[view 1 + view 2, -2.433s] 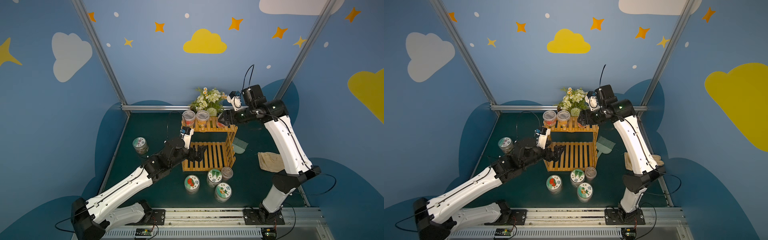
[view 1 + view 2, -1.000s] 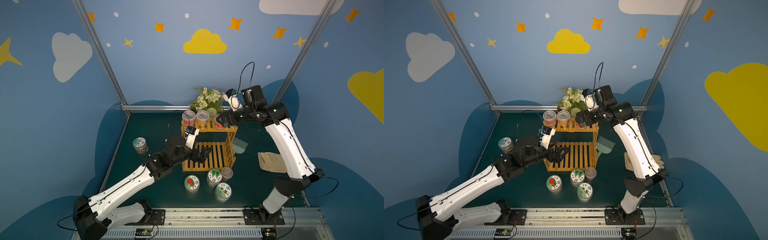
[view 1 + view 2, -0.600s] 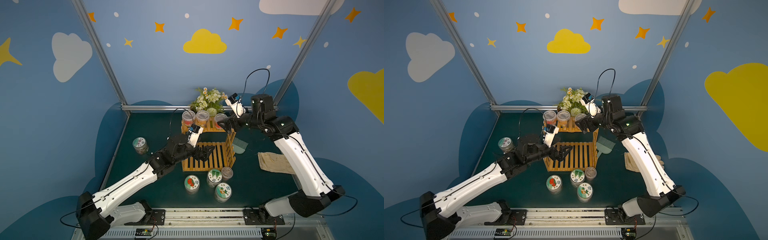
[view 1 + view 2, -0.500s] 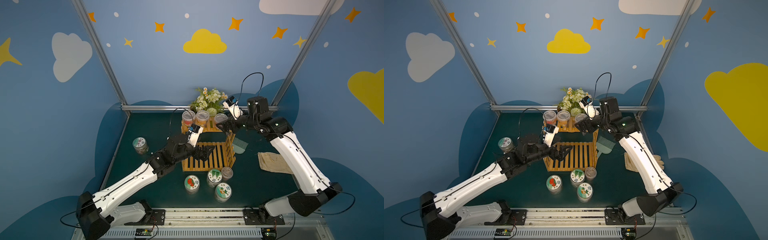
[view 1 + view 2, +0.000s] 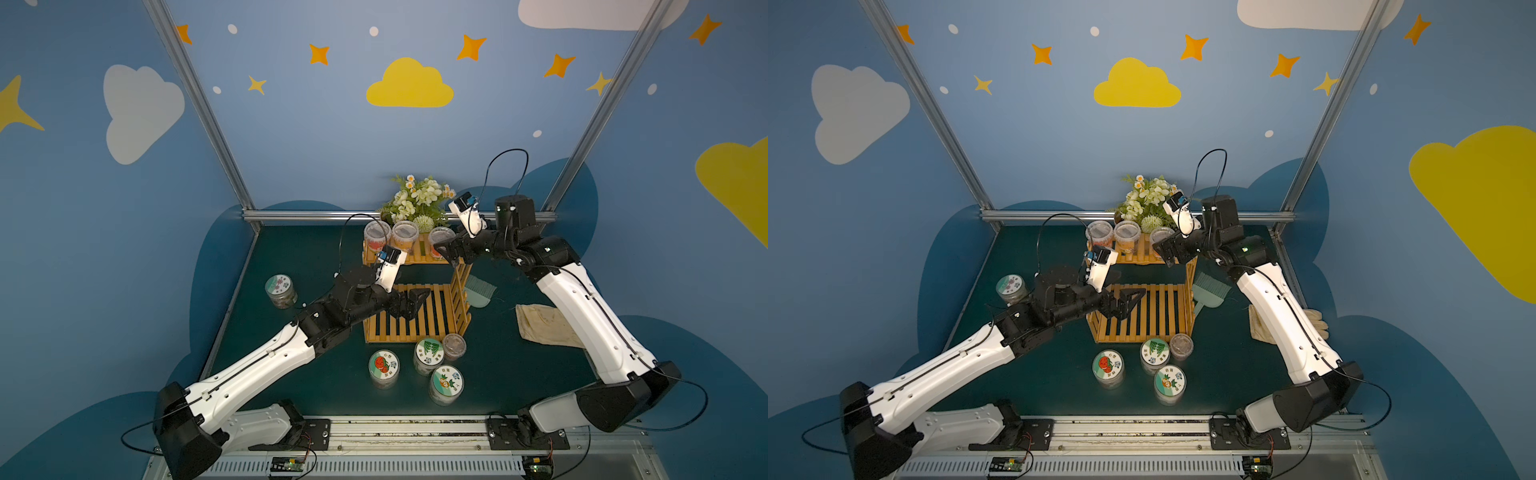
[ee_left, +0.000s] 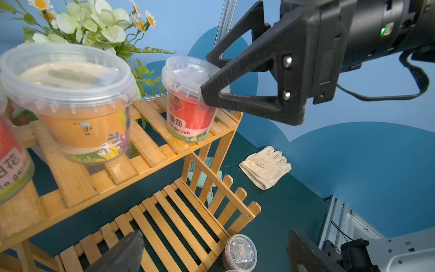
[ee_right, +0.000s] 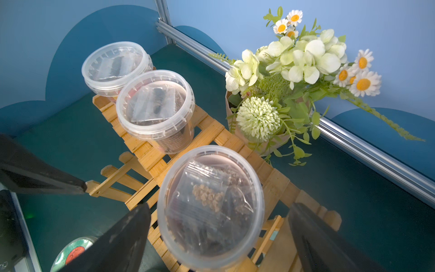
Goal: Place the seed container on the shelf
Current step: Place the seed jar on the shelf.
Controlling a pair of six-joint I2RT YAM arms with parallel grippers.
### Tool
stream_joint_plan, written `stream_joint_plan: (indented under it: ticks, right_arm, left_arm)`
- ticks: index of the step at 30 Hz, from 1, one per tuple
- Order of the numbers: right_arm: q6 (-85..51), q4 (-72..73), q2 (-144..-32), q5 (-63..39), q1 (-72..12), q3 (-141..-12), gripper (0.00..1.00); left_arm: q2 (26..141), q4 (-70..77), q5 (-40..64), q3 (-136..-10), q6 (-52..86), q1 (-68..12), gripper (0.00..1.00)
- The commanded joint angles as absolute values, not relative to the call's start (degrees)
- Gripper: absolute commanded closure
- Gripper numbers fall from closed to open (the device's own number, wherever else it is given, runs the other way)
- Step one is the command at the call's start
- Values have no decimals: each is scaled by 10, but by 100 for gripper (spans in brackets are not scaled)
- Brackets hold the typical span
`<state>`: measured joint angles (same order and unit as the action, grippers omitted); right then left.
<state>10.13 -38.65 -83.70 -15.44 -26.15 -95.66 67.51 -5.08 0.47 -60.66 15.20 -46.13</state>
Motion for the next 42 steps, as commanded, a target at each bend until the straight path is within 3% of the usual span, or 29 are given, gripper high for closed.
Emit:
stream_joint_plan:
  ticks: [1,14,29,42]
  right_arm:
    - [86,-367,-836,-191,-256,-954,2]
    - [63,-368,-863,-203,-254,-964,6]
    - [60,-372,-874,-230,-250,-982,21]
    - [80,-385,-901,-346,-219,-1019,22]
  left_arm:
    - [679,-55,8,-624,147,-459,0]
    - [663,-81,-11,-623,140,-458,0]
    - [656,-82,-19,-617,142,-458,0]
    - [629,-96,-11,-599,133,-439,0]
